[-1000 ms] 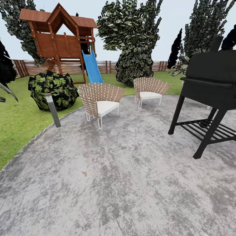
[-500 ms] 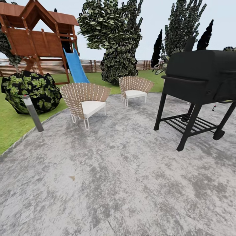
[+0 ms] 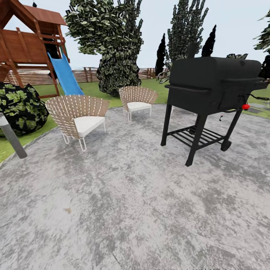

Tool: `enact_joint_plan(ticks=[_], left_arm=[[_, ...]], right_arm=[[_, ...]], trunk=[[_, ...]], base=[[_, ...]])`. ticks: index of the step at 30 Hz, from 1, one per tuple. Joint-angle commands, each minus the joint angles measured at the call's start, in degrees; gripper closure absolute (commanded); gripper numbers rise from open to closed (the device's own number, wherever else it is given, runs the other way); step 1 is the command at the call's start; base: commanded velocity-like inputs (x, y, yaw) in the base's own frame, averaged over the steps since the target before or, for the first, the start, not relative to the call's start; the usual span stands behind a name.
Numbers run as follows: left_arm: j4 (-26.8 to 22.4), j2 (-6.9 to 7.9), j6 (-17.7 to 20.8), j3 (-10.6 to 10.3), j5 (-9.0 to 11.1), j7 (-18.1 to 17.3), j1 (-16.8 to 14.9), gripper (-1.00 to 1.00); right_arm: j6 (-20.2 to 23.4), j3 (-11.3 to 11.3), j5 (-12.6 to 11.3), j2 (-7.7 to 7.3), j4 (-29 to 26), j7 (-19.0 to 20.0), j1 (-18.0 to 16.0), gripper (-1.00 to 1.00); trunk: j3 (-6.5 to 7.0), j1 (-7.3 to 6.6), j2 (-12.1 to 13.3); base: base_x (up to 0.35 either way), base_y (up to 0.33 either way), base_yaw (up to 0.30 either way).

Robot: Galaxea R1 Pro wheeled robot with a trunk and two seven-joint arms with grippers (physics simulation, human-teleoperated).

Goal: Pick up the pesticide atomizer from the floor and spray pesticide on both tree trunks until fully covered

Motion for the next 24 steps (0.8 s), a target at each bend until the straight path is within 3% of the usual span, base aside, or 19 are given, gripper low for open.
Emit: enact_joint_plan(ticks=[1,24], left_arm=[[-0.01,0.0,0.0,0.01,0.0,-0.01,0.0,-1.0],[0.03,0.0,0.09,-0.11,-0.31,-0.04,0.0,-1.0]], right_arm=[[0.0,0.0,0.0,0.0,0.0,0.0,0.0,-1.0],[0.0,-0.07,0.0,0.0,-0.27,0.0,0.0,-1.0]], trunk=[[-0.03,0.0,0.0],[-0.54,0.0,0.0]], base=[[0.0,0.0,-0.282],[0.0,0.0,-0.283]])
